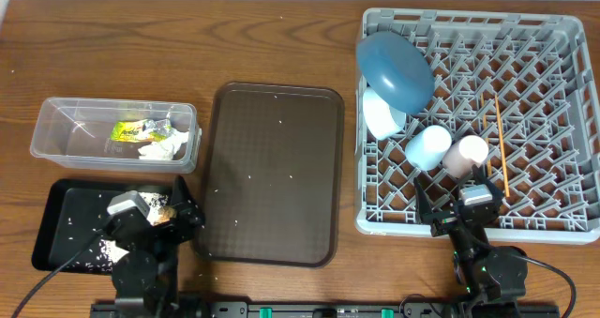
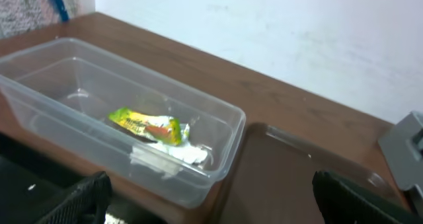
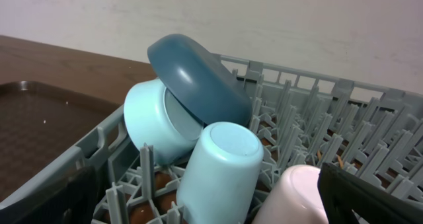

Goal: Sort waste into correct bins and load items into the dishwasher rack

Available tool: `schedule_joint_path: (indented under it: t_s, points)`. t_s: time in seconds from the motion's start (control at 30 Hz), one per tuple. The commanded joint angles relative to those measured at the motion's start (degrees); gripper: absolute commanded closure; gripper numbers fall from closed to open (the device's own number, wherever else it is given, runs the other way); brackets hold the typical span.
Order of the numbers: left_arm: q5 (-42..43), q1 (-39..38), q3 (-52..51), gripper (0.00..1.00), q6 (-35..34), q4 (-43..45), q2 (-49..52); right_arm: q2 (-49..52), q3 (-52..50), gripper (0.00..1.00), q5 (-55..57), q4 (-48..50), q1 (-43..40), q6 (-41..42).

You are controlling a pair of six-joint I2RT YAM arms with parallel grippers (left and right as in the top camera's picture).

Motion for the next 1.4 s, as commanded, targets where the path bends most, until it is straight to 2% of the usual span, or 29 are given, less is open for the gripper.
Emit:
schedule_joint_path:
  t_s: [0.0, 0.33, 0.7, 1.37]
  points:
    - [0.07, 0.28, -3.26, 0.02, 0.96, 2.86, -0.68, -0.2, -0.04, 0.01, -0.28, -0.2, -0.48, 0.83]
    - [0.2, 0.28, -14.36, 0.02, 0.94, 14.4, -0.68, -0.2, -0.04, 0.01, -0.28, -0.2, -0.48, 0.83]
    - [0.17, 0.13, -15.41, 0.02, 0.96, 20.79, -0.68, -0.2, -0.04, 0.01, -0.28, -0.2, -0.48, 0.83]
    - [0.22, 0.13, -17.09, 0.02, 0.94, 20.87, -0.52, -0.2, -0.04, 0.01, -0.28, -0.2, -0.48, 0.83]
